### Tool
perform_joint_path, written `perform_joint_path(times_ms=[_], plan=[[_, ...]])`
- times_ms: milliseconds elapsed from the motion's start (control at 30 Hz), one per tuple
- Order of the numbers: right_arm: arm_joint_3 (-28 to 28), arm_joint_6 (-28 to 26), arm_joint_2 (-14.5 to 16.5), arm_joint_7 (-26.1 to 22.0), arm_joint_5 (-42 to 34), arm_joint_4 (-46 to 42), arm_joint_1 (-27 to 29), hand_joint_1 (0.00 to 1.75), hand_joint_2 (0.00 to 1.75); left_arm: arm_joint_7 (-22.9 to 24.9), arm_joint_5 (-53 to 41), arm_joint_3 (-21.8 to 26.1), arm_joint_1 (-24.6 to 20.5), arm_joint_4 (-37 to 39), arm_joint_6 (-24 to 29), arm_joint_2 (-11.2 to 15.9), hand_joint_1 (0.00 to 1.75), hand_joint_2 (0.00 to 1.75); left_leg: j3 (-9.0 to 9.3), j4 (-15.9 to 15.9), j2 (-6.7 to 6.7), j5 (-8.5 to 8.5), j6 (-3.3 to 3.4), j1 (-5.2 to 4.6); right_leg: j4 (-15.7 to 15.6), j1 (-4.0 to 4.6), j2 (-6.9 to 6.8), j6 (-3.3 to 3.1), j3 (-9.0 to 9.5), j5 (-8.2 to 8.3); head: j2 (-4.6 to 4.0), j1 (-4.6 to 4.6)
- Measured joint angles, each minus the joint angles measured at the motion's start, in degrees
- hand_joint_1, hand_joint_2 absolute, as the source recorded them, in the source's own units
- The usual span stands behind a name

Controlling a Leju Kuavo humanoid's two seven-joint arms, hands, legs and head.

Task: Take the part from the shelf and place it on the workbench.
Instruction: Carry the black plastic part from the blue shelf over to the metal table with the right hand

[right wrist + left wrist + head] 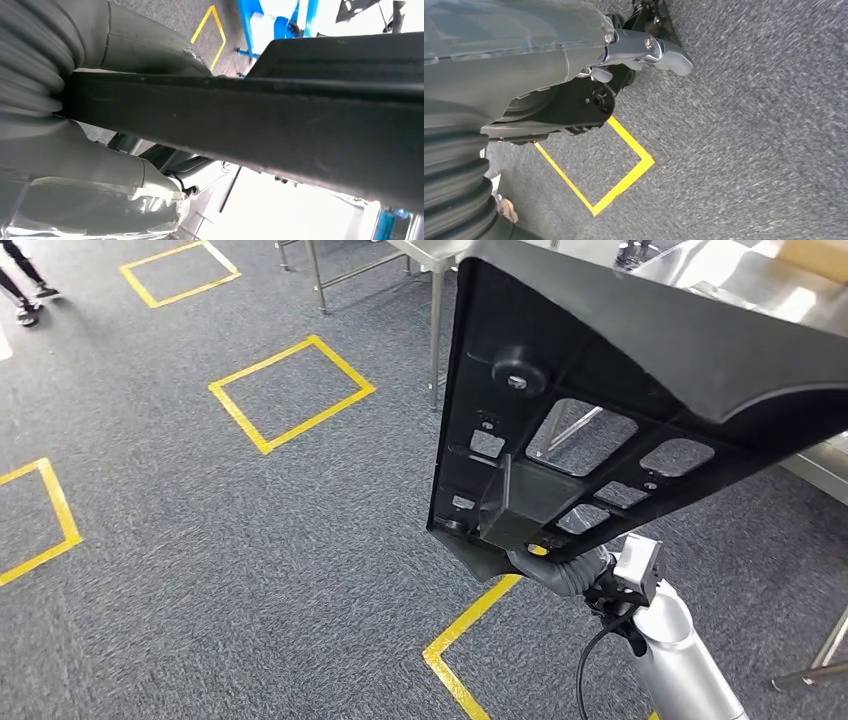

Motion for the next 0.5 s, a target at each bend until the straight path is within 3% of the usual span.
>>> perform_joint_path(times_ms=[33,100,167,200,233,267,300,367,400,467,500], plan=[[0.0,0.0,0.0,-0.1,0.0,0.0,-0.1,1.75,1.75,0.0,0.0,0.0,-0.1,0.0,0.0,0.0,0.00,1.75,-0.49,1.4,-0.89,-1.02,-0.29,0.14,-0.1,-0.14,0.48,-0.38,0.07,0.11,0.00,-0.01],[0.0,0.0,0.0,-0.5,-0.4,0.0,-0.1,1.75,1.75,0.0,0.0,0.0,0.0,0.0,0.0,0.0,0.00,1.75,-3.04,7.3,-3.42,-4.38,-0.71,0.44,-0.3,-0.29,1.37,-0.89,0.17,0.20,0.00,0.00],[0.1,0.4,0.0,-1.6,-1.8,0.1,-0.1,1.75,1.75,0.0,0.0,0.0,0.1,0.0,0.1,0.0,0.00,1.75,-6.57,14.6,-4.44,-7.24,-0.88,0.53,-0.2,-0.22,2.50,-1.06,0.15,0.19,0.00,-0.01],[0.1,0.7,0.0,-1.9,-2.5,0.1,-0.2,1.75,1.75,0.0,0.0,0.0,0.2,0.0,0.2,0.0,0.00,1.75,-7.48,16.2,-4.58,-7.28,-0.90,0.56,-0.2,-0.20,3.16,-1.06,0.15,0.18,0.00,-0.01],[0.2,0.9,0.0,-1.9,-2.8,0.2,-0.3,1.75,1.75,0.0,0.0,0.0,0.3,0.0,0.2,0.0,0.00,1.75,-7.51,15.9,-4.67,-6.30,-0.86,0.59,-0.1,-0.20,3.86,-1.04,0.17,0.17,0.00,-0.01],[0.2,1.0,-0.1,-1.7,-2.4,0.3,-0.5,1.75,1.75,0.0,0.0,0.0,0.3,0.0,0.3,0.0,0.00,1.75,-6.44,13.2,-4.91,-4.27,-0.75,0.64,0.1,-0.21,4.55,-0.96,0.21,0.12,0.00,-0.01],[0.3,1.0,-0.1,-1.6,-1.6,0.3,-0.7,1.75,1.75,-0.1,0.0,0.0,0.3,0.0,0.3,0.0,0.00,1.75,-4.79,9.2,-5.77,-2.02,-0.58,0.73,0.2,-0.26,5.19,-0.83,0.20,0.04,0.00,0.00],[0.4,1.4,-0.3,-3.0,-0.5,0.6,-0.7,1.75,1.75,-0.1,0.0,0.0,0.2,0.0,0.4,0.0,0.00,1.75,-2.00,2.6,-7.70,0.55,-0.19,0.85,0.6,-0.21,6.31,-0.28,-0.11,-0.07,0.00,-0.01],[0.4,1.6,-0.4,-3.6,-0.3,0.6,-0.7,1.75,1.75,-0.1,0.0,0.0,0.2,0.0,0.4,0.0,0.00,1.75,-1.45,1.2,-8.30,0.75,0.00,0.83,0.7,-0.26,6.76,0.06,-0.34,-0.02,0.00,0.00],[0.5,1.4,-0.6,-3.1,0.4,0.5,-0.7,1.75,1.75,-0.1,0.0,0.0,0.2,0.0,0.5,0.0,0.00,1.75,-1.26,0.8,-7.73,0.77,0.55,0.73,0.5,-0.40,7.73,0.87,-0.62,0.27,0.00,0.00],[0.5,0.9,-0.7,-2.6,0.9,0.4,-0.6,1.75,1.75,-0.1,0.0,0.1,0.1,0.0,0.5,-0.1,0.00,1.75,-1.14,0.5,-7.22,0.97,0.96,0.75,0.6,-0.48,7.57,1.20,-0.68,0.23,0.00,0.01]])
